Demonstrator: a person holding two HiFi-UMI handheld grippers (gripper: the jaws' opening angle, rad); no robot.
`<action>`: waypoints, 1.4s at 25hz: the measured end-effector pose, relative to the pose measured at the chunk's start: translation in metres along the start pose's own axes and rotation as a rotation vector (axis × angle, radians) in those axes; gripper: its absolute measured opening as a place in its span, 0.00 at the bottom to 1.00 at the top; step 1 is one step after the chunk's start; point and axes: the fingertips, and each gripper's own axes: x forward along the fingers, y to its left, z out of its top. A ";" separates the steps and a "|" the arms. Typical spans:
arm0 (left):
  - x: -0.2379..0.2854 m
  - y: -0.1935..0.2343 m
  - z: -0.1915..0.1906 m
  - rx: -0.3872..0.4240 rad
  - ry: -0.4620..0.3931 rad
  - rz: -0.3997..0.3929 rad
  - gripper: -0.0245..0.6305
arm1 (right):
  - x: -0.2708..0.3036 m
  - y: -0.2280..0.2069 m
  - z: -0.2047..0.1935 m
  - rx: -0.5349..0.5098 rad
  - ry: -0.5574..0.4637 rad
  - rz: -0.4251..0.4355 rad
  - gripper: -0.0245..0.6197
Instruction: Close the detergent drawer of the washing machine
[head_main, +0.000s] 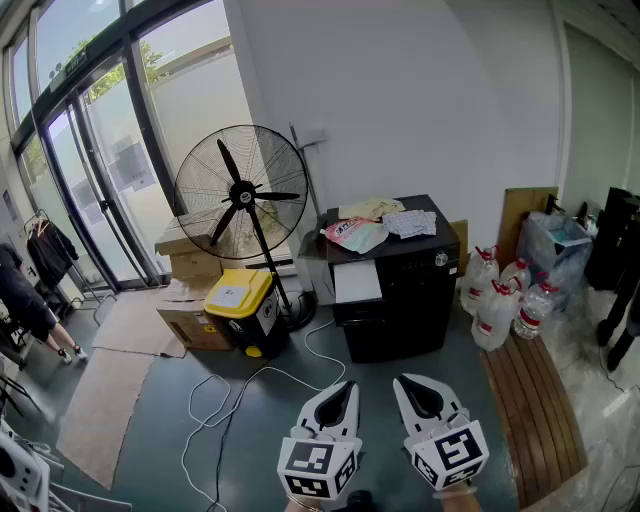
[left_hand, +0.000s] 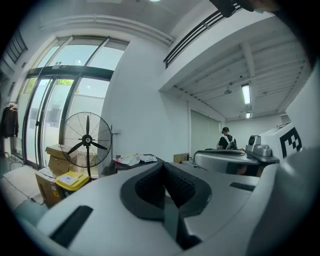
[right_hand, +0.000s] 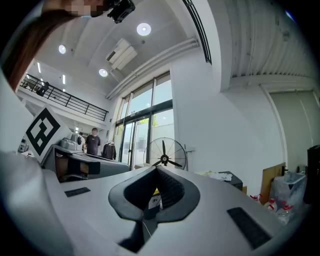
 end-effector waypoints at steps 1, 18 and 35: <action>0.002 0.002 -0.001 0.001 0.000 -0.001 0.06 | 0.002 -0.001 -0.002 0.001 0.003 -0.002 0.08; 0.050 0.041 -0.016 0.003 0.014 -0.046 0.06 | 0.056 -0.024 -0.041 -0.041 0.126 -0.082 0.08; 0.103 0.108 -0.040 -0.022 0.045 -0.110 0.06 | 0.135 -0.050 -0.067 0.053 0.134 -0.207 0.08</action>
